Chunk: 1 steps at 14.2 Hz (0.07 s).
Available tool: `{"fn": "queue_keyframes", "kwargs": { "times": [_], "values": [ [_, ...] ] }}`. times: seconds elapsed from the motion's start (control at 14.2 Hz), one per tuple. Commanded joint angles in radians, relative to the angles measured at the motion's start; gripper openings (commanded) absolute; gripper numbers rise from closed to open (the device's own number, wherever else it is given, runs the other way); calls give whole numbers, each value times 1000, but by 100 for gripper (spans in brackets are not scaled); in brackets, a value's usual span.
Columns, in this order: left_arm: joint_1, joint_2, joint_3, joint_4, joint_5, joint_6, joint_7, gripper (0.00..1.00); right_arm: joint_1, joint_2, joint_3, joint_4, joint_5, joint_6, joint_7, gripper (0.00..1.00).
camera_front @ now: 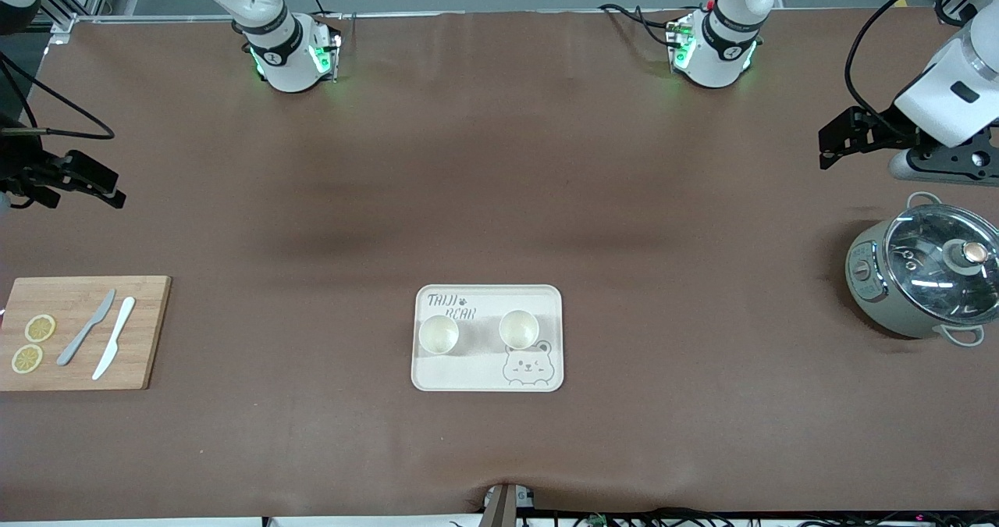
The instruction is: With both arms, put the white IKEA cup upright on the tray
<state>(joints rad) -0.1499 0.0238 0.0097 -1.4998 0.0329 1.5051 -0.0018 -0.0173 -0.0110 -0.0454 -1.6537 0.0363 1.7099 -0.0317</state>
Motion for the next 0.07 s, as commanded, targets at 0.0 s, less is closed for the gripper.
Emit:
{"fn": "queue_keyframes", "kwargs": {
  "times": [0.0],
  "values": [
    [3,-13,-4,-14,19,7,17,100,5,-26,2,-23,-35,23,-11,100]
  ]
}}
